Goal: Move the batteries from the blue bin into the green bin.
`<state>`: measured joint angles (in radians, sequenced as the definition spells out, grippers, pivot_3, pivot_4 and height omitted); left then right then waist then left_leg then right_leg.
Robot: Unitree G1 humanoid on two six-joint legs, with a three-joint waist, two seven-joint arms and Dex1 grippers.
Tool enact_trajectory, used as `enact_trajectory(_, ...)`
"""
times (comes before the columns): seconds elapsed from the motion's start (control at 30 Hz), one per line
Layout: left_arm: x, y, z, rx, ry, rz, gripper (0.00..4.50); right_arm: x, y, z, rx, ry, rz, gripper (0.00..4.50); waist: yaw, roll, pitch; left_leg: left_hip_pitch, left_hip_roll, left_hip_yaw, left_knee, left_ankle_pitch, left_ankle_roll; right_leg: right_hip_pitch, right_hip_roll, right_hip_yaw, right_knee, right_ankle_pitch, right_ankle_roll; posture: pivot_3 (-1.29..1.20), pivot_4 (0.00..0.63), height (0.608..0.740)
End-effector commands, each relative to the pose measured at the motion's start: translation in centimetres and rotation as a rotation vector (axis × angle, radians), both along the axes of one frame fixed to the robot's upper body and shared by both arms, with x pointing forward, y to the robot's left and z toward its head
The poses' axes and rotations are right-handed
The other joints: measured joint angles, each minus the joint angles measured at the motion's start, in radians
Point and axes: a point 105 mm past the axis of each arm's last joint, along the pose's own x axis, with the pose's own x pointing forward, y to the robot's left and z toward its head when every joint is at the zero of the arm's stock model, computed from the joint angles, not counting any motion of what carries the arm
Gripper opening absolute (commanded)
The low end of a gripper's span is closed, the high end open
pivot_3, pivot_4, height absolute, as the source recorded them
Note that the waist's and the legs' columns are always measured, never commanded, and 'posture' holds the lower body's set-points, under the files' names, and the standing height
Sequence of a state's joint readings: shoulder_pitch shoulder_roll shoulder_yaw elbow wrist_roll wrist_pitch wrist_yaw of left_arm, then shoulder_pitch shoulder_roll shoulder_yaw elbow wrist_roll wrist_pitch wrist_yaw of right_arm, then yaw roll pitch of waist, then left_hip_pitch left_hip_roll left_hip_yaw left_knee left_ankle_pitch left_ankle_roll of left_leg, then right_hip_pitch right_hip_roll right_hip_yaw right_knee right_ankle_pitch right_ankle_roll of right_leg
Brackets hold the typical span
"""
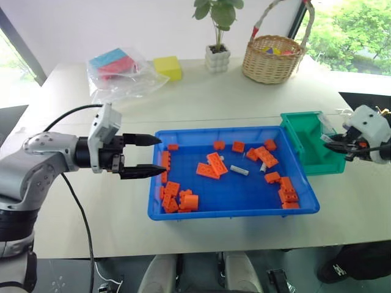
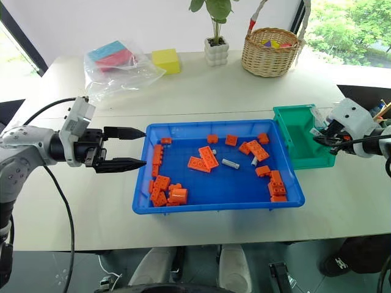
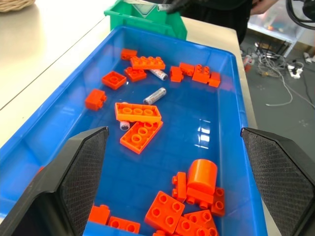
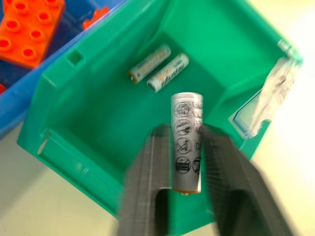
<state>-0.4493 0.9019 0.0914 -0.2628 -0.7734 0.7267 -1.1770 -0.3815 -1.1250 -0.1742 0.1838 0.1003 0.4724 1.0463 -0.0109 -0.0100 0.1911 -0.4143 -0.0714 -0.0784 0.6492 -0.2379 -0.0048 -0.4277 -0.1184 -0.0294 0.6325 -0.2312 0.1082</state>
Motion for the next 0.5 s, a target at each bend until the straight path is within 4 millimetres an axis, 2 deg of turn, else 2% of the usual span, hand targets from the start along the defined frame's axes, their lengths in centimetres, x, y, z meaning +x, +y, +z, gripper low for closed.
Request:
enact_trajectory(0.03,0.0,-0.2,0.9,0.0,-0.048,-0.014,4.5,0.6,-0.3,1.7,-0.045,-0.099,-0.025,3.09,0.0,0.0,0.0,0.0,0.0,0.0,0.0,0.0,0.0,0.0,0.0,0.0,0.0,0.0,0.0,0.0,0.15,0.702)
enact_trajectory(0.07,-0.1,-0.2,0.9,0.0,-0.049,-0.014,4.5,0.9,0.0,2.2,-0.043,-0.118,-0.016,3.57,-0.001,0.0,0.0,0.0,0.0,0.0,0.0,0.0,0.0,0.0,0.0,0.0,0.0,0.0,0.0,0.0,0.15,0.702)
enact_trajectory(0.17,0.0,-0.2,1.0,0.001,-0.051,-0.011,4.5,1.8,1.3,3.8,-0.003,-0.17,0.01,3.57,-0.004,0.0,0.0,0.0,0.0,0.0,0.0,0.0,0.0,0.0,0.0,0.0,0.0,0.0,0.0,0.0,0.15,0.702)
enact_trajectory(0.23,0.0,-0.1,1.0,0.002,-0.052,-0.008,4.5,2.6,3.6,5.2,0.071,-0.206,0.053,3.57,-0.008,0.0,0.0,0.0,0.0,0.0,0.0,0.0,0.0,0.0,0.0,0.0,0.0,0.0,0.0,0.0,0.15,0.702)
enact_trajectory(0.33,-0.1,-0.1,0.9,0.004,-0.054,-0.003,4.5,3.4,8.8,6.4,0.23,-0.203,0.127,3.57,-0.008,0.0,0.0,0.001,0.001,0.0,0.0,0.0,0.0,0.0,0.001,0.0,0.0,0.0,0.0,0.0,0.15,0.702)
enact_trajectory(0.43,-0.2,0.0,1.0,0.003,-0.057,0.007,4.5,3.2,14.4,5.5,0.391,-0.103,0.147,3.57,-0.003,0.0,0.0,0.0,0.001,-0.002,-0.001,0.0,0.0,0.0,0.001,0.0,0.0,0.0,0.0,0.0,0.15,0.702)
enact_trajectory(0.5,-0.3,0.0,1.0,0.003,-0.057,0.011,4.5,2.6,16.6,4.9,0.455,-0.043,0.143,3.57,0.003,0.0,0.0,-0.001,0.001,-0.003,0.0,0.0,0.0,-0.001,0.0,0.0,0.0,0.0,0.0,0.0,0.15,0.702)
